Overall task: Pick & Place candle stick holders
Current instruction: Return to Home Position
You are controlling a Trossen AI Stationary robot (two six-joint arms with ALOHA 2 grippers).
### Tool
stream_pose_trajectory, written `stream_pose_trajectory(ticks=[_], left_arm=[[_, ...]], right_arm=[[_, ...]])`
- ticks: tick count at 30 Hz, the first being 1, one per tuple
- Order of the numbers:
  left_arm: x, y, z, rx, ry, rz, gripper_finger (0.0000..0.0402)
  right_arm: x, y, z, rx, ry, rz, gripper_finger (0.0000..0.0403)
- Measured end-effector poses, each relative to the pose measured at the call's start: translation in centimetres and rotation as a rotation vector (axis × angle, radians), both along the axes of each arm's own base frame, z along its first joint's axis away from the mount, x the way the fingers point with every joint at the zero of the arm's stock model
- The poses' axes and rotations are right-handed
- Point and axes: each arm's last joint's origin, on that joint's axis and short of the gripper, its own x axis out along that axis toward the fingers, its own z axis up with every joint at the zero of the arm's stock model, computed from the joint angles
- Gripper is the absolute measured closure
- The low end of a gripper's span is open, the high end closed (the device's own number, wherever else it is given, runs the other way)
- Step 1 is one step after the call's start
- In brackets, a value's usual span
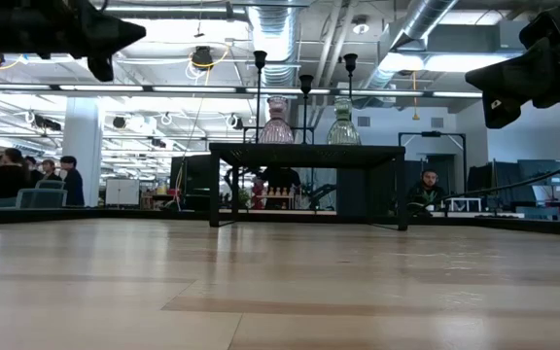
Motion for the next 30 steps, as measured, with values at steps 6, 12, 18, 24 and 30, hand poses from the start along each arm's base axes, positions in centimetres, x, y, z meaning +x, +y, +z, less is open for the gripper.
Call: stream_pose_trajectory(ticks=[6,12,18,24,30], left_arm=[[0.4,-1.2,0.5,-0.022,-0.055,-0.118,0.0394],[-0.9,-3.1,1.4,0.140,-0.195,-0.263,0.0394],[-0.6,-3.1,1.1,0.053,-0.190,-0.255,0.0394],[0.3,-3.0,-0.9,-0.006,-0.138,-0.270,0.0394],[2.0,-2.9,-5.7,-0.037,-0.023,-0.271,0.0394]], right_arm=[[0.0,0.0,0.0,0.000,0.001,0.000,0.0403],[0.0,0.0,0.0,0.000,0.001,0.000,0.0403],[0.0,0.0,0.0,0.000,0.001,0.000,0.0403],[0.0,0.0,0.0,0.000,0.001,0.000,0.0403],[0.0,0.0,0.0,0.000,0.001,0.000,0.0403]])
